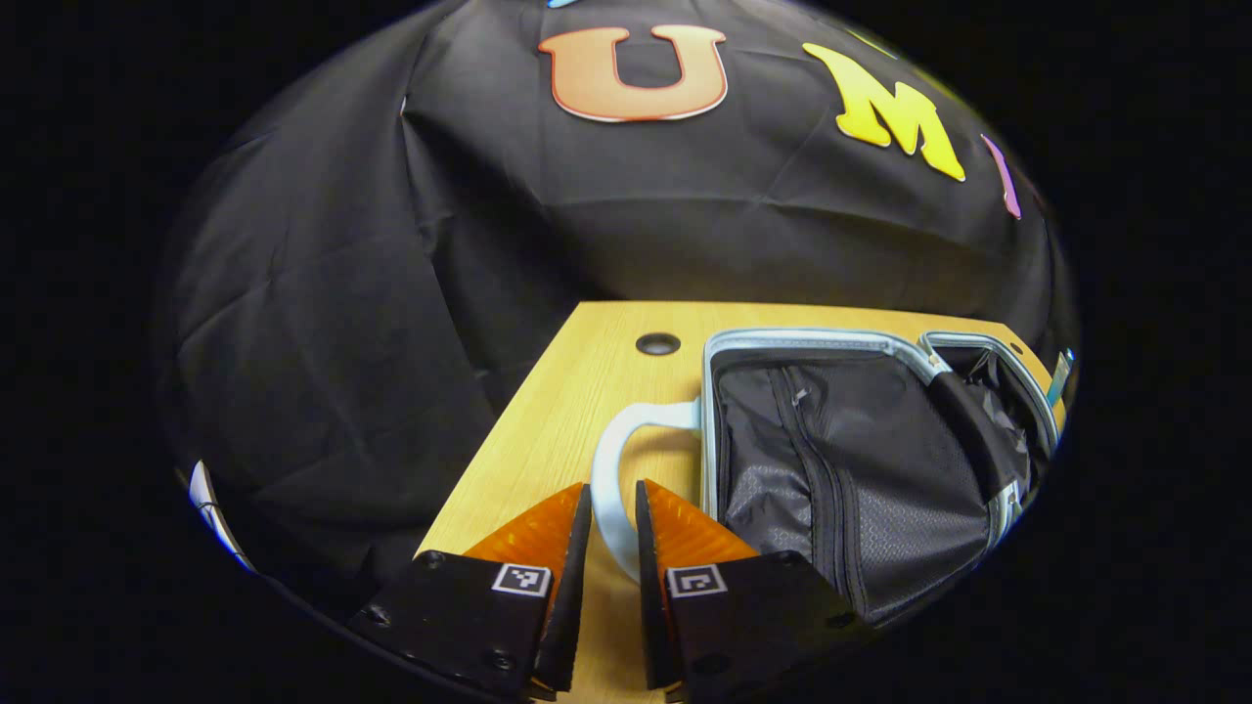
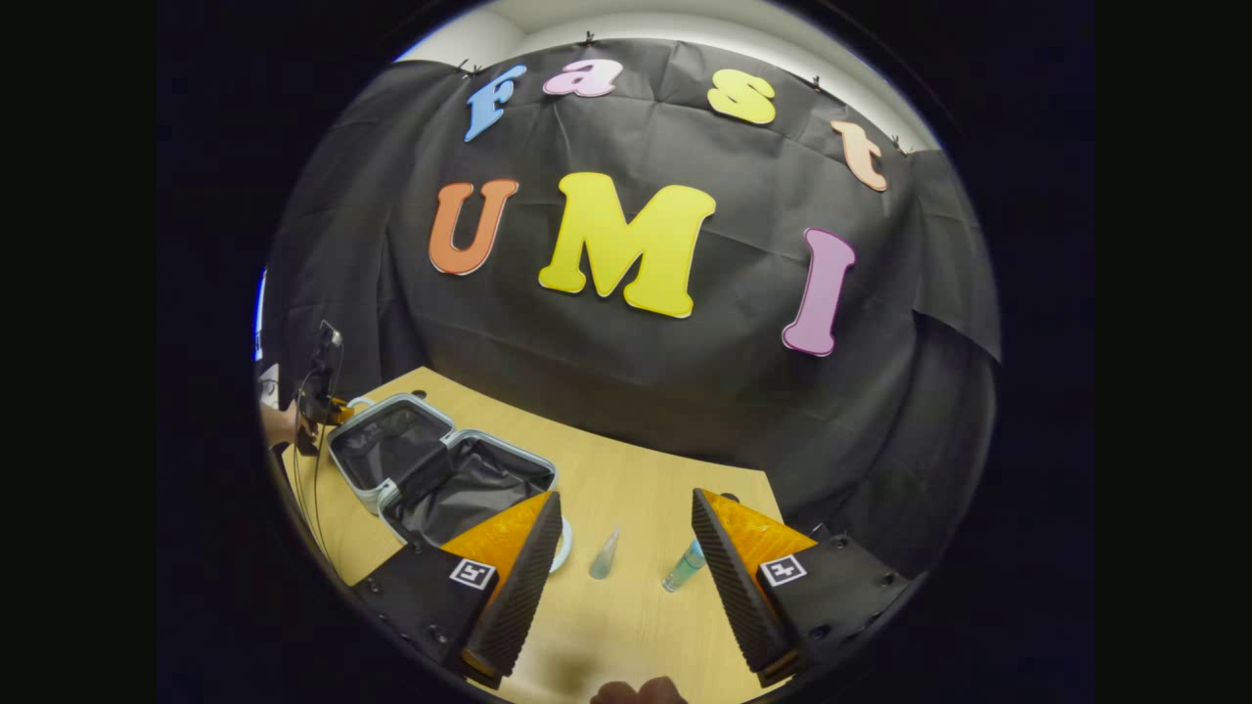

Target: First open the suitcase, pack the skin care products into it, and then close the suitcase.

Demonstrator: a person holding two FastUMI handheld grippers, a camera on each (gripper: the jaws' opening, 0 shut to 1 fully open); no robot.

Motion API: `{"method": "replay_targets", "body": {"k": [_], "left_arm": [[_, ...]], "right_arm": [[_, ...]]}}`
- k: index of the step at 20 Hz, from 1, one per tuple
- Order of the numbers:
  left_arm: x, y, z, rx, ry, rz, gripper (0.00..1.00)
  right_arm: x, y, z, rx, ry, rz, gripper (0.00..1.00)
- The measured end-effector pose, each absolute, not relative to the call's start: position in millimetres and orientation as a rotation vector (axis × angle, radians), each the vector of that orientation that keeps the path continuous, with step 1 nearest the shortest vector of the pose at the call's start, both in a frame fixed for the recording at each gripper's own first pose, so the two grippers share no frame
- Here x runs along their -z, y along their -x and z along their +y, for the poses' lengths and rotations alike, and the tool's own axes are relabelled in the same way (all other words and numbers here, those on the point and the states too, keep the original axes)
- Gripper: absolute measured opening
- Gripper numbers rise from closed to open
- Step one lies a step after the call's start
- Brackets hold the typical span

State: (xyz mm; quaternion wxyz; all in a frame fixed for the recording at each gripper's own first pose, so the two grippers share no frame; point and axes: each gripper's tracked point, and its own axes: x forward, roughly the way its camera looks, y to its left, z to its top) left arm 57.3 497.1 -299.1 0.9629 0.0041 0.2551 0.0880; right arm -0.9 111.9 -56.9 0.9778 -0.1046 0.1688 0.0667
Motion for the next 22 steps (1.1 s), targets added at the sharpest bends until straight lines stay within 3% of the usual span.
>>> {"method": "replay_targets", "body": {"k": [2,6,12,20,21,22], "left_arm": [[286.0,-56.3,493.8,-0.179,0.001,0.496,0.34],[232.1,-50.6,480.1,-0.199,0.025,0.392,0.96],[82.9,-36.2,393.7,-0.219,-0.014,0.128,0.98],[33.4,9.0,233.9,-0.167,-0.029,0.078,0.98],[36.0,11.3,212.4,-0.153,-0.006,0.086,0.89],[40.3,13.0,192.2,-0.136,0.022,0.096,0.98]], "right_arm": [[61.6,3.3,110.0,-0.131,0.206,0.347,0.79],[66.8,7.6,103.7,-0.116,0.157,0.349,0.78],[69.3,9.1,82.4,-0.107,0.091,0.304,0.79],[74.7,8.9,25.4,-0.072,0.070,0.241,0.79],[75.1,9.5,15.8,-0.065,0.068,0.239,0.79],[77.5,10.3,6.0,-0.058,0.068,0.236,0.79]]}}
